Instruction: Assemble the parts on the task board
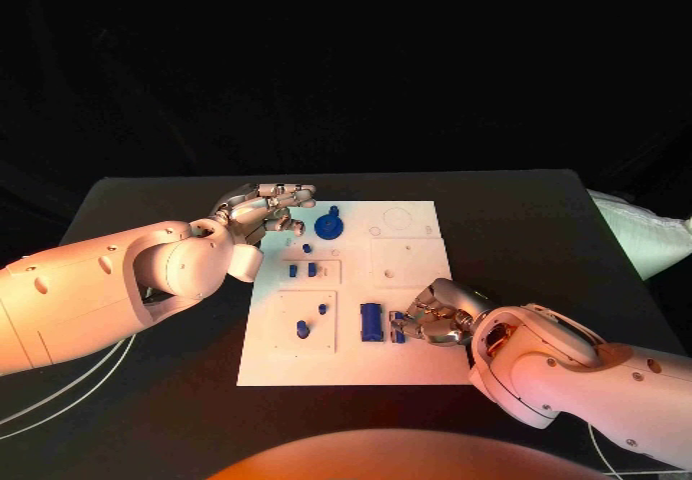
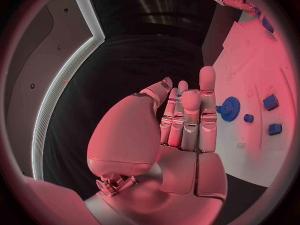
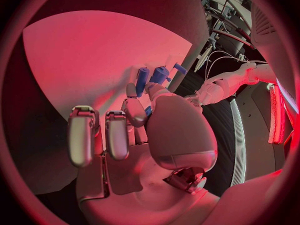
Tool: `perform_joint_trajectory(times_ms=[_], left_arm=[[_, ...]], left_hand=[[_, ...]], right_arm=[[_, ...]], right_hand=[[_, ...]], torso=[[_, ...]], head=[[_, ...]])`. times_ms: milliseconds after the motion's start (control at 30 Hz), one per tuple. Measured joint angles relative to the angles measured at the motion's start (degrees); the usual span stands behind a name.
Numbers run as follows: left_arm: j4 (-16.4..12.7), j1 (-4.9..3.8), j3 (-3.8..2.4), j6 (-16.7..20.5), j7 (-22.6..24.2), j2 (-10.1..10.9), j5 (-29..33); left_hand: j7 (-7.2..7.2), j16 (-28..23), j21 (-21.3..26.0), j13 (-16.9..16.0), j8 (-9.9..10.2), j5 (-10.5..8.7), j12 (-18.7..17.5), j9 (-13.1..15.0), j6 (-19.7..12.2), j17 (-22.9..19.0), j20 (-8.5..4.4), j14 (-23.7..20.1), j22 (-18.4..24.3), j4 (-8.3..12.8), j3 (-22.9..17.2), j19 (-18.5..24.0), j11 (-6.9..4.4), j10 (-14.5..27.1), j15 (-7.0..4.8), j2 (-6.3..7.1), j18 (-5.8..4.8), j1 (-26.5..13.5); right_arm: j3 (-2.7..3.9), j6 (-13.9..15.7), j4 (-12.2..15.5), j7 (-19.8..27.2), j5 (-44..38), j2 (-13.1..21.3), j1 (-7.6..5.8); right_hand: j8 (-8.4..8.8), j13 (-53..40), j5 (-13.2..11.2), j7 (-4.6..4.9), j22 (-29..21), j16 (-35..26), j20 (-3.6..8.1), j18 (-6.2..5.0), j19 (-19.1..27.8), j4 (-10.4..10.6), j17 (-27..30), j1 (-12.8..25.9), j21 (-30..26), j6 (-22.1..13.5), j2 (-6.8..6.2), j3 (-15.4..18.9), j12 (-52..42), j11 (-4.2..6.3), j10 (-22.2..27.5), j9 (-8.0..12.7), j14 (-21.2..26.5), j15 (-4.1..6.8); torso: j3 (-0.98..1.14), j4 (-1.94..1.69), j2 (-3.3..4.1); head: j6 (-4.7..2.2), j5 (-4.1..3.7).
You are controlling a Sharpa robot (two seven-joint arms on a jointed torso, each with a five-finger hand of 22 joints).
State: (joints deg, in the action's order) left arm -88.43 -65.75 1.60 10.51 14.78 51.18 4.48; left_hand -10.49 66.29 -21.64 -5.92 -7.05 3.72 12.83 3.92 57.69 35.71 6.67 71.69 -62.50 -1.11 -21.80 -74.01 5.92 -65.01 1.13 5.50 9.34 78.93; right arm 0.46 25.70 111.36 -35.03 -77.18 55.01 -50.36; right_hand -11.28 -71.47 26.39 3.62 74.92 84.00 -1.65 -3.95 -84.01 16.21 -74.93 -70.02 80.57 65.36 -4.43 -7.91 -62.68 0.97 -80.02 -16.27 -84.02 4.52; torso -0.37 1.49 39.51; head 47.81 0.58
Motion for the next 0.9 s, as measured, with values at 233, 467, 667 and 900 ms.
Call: perform_joint_trajectory(times_ms=[233,467,667,900], left_arm=[[0.0,0.00,0.00,0.0,-0.1,0.0,0.0],[-0.1,0.00,0.00,-0.1,-0.1,0.1,0.0],[-0.1,0.00,0.00,-0.1,-0.2,0.1,0.0],[0.0,0.00,0.00,-0.2,-0.3,0.1,0.0]], left_hand=[[0.00,0.0,0.0,0.0,0.0,0.00,0.0,0.0,0.0,0.0,0.00,0.0,0.0,0.0,0.0,0.0,0.00,0.0,0.00,0.00,0.00,0.0],[0.00,0.0,0.0,0.0,0.0,0.00,0.0,0.0,0.0,-0.1,0.00,0.0,0.0,-0.1,0.1,0.0,0.20,0.2,0.01,0.00,0.01,0.0],[0.00,-0.2,0.0,0.0,0.0,0.00,0.0,0.0,0.0,-0.3,0.00,-0.4,0.0,0.0,0.3,0.0,0.21,0.2,0.02,0.00,0.00,0.0],[-0.12,-0.2,0.0,0.0,0.0,0.00,0.0,0.0,-0.3,-0.4,0.00,-0.4,0.1,0.0,0.3,0.0,0.21,0.2,0.02,0.00,0.00,0.0]], right_arm=[[0.00,-0.6,-0.4,-0.1,-0.3,-0.3,-0.06],[-0.01,-1.0,-0.4,-0.1,-0.7,-0.4,-0.08],[-0.02,-1.1,-0.2,-0.2,-1.2,-0.3,-0.08],[-0.02,-1.4,0.8,0.0,-1.8,0.7,-0.08]], right_hand=[[0.00,-0.5,-1.7,-0.09,0.0,0.0,0.00,0.00,0.0,0.4,0.0,2.3,0.0,0.1,0.59,2.3,-0.3,-0.20,-0.2,-0.2,0.0,0.00],[0.00,-1.1,-5.2,-0.21,0.0,0.0,0.00,0.00,0.0,0.2,0.0,4.1,0.0,0.2,1.42,4.8,-0.9,0.09,-0.5,-0.4,0.0,0.00],[0.00,-1.5,-6.4,-0.37,0.0,0.0,0.00,0.00,0.0,0.3,0.0,4.4,0.0,0.4,1.71,6.0,-1.3,0.08,-0.5,-0.5,0.0,0.00],[0.00,-1.6,-11.3,-0.38,0.0,0.0,0.00,0.00,0.0,-1.0,0.0,2.9,0.0,0.4,0.97,7.9,-1.3,0.06,-0.6,-0.8,0.0,-0.01]], torso=[[-0.01,-0.05,-0.02],[0.01,0.00,-0.01],[0.03,0.02,0.01],[0.09,0.02,-0.03]], head=[[-0.01,0.00],[0.05,0.12],[0.09,0.16],[0.13,0.13]])
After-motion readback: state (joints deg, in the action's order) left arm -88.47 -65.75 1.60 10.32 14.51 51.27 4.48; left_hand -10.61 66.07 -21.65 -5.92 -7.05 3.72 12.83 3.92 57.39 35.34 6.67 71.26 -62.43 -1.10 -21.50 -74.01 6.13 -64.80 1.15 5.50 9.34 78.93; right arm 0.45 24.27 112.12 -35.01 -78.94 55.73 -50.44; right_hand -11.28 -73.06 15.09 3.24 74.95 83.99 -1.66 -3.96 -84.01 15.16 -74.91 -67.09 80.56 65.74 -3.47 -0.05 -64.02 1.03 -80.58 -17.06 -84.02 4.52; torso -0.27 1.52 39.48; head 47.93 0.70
